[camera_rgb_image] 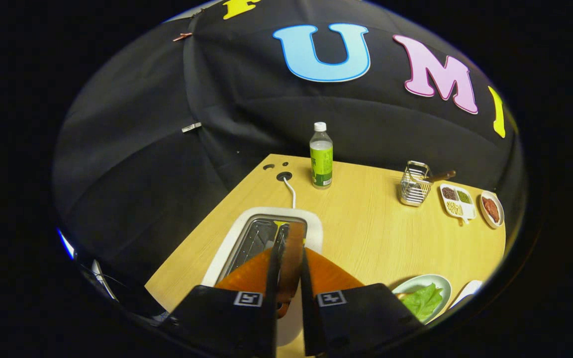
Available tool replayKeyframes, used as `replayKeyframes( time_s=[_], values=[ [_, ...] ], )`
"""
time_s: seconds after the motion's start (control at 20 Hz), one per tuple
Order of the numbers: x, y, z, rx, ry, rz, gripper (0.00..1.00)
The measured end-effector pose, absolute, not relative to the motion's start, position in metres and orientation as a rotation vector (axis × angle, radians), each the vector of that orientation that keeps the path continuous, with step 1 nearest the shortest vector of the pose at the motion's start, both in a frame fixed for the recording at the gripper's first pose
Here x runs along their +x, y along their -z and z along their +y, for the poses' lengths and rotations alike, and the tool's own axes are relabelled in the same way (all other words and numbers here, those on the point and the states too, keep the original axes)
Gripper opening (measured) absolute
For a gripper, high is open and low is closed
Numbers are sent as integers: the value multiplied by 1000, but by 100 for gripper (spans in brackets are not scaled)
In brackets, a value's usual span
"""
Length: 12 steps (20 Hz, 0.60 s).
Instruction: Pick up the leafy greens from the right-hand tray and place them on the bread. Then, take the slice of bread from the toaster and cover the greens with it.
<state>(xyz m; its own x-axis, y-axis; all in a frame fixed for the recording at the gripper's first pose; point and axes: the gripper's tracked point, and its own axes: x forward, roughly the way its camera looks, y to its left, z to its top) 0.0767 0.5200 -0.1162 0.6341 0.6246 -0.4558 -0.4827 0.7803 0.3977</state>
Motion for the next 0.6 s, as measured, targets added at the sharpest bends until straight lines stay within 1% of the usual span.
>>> replayKeyframes(
  time_s=[0.05,0.1,0.2,0.55,0.6],
  values=[
    [78,114,520,256,-633,615,21],
    [79,113,517,257,-625,611,17],
    [75,108,519,261,-634,596,15],
    [64,62,500,321,-660,511,15],
    [63,52,491,333,-660,493,12]
  ],
)
